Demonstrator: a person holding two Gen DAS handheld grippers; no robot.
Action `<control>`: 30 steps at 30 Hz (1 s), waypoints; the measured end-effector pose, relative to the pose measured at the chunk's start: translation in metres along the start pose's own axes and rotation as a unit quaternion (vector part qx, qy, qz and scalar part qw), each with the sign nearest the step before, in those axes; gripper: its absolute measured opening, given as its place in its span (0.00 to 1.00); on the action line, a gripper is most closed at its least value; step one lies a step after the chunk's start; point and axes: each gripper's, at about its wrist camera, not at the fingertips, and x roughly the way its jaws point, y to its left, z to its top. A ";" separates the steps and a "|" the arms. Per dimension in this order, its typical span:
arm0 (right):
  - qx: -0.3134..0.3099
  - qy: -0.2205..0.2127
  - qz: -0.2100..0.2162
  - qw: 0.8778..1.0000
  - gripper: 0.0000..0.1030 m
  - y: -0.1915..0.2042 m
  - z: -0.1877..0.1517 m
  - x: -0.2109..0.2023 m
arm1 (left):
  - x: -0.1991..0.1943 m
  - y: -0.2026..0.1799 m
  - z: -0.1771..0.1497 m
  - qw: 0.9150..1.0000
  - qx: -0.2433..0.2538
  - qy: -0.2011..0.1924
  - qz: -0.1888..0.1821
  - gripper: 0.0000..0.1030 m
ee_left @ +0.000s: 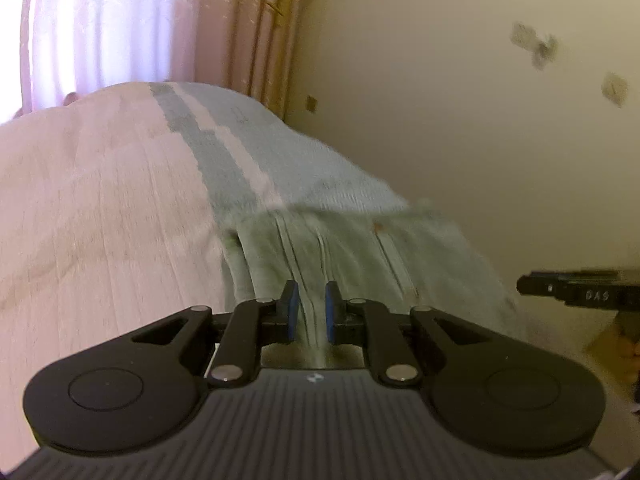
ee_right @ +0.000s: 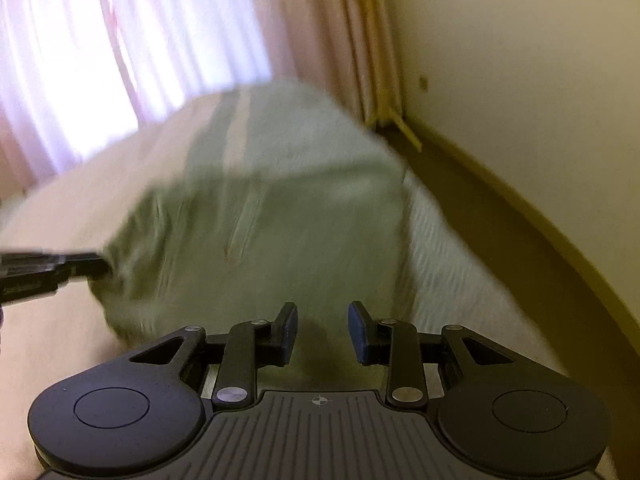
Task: Fold clothes
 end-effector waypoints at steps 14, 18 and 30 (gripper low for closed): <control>0.032 0.048 -0.015 0.998 0.78 0.047 -0.002 -0.070 | -0.017 -0.024 0.001 0.984 -0.049 0.088 0.144 0.22; 0.045 0.054 0.005 0.997 0.79 0.070 0.006 -0.101 | -0.059 -0.043 0.010 0.974 -0.080 0.116 0.175 0.31; 0.060 0.035 0.012 0.997 0.91 0.106 0.029 -0.223 | -0.183 -0.083 0.030 0.963 -0.109 0.137 0.204 0.51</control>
